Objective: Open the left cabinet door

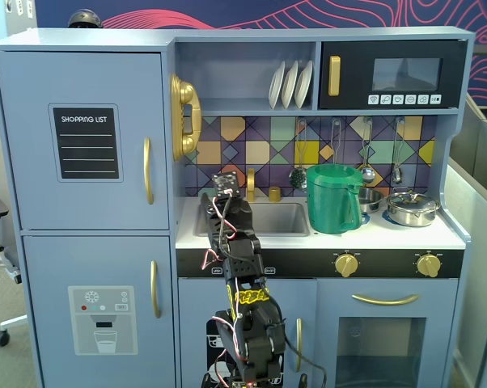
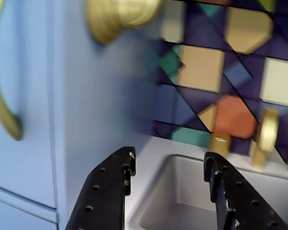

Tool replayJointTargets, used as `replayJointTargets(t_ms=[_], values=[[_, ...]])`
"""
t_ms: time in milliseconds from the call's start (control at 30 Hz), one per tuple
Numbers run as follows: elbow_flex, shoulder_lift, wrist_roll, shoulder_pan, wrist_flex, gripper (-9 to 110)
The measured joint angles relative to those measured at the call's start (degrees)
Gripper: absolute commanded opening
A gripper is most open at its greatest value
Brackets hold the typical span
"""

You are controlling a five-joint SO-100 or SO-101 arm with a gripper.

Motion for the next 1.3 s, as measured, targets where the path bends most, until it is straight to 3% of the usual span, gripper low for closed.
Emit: replayJointTargets(t_ms=[667, 1300], values=[[-4.7, -17.6, -18.8, -21.3, -21.0, 15], [-6.9, -26.3, -19.6, -26.2, -29.5, 16]])
